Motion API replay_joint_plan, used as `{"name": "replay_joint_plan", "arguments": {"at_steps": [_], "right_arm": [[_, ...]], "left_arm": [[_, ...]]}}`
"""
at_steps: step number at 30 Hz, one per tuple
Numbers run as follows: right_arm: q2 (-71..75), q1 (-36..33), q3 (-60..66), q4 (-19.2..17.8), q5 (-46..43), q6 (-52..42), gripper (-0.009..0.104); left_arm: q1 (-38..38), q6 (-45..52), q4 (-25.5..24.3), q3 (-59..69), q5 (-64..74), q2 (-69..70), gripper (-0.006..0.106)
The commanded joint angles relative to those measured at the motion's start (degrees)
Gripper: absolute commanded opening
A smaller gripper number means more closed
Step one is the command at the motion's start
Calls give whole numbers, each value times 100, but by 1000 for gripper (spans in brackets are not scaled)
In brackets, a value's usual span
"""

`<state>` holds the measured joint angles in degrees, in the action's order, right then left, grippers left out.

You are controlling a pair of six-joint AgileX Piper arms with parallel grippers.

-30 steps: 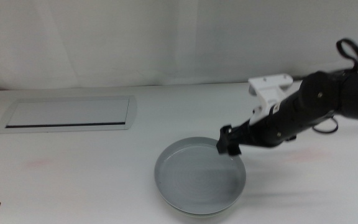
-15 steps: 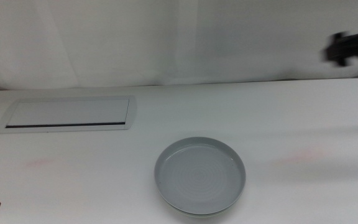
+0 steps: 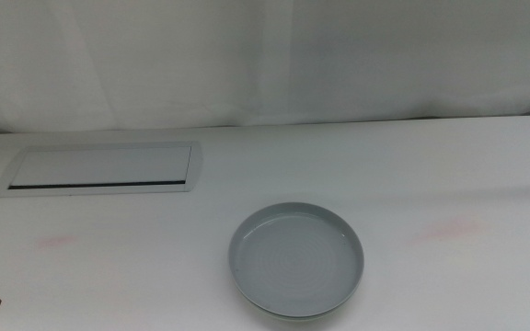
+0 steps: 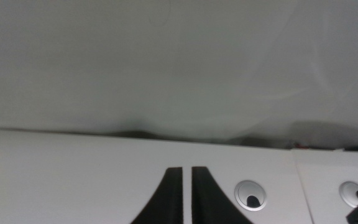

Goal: Stack the three bowls on top of each other.

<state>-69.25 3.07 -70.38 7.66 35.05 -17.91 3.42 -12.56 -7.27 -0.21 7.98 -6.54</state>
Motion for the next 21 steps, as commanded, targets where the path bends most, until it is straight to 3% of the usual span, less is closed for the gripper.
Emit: {"name": "replay_joint_plan", "arguments": {"at_steps": [1, 9, 21], "right_arm": [[420, -16, 284, 60, -86, -80, -2], [2702, -179, 2139, 86, -876, -143, -2], [5798, -423, 4328, 306, -924, -7, -2]], "left_arm": [[-4, -51, 32, 233, -26, 17, -3], [-4, -51, 54, 233, -26, 17, -3], [-4, -51, 56, 233, -26, 17, -3]]}}
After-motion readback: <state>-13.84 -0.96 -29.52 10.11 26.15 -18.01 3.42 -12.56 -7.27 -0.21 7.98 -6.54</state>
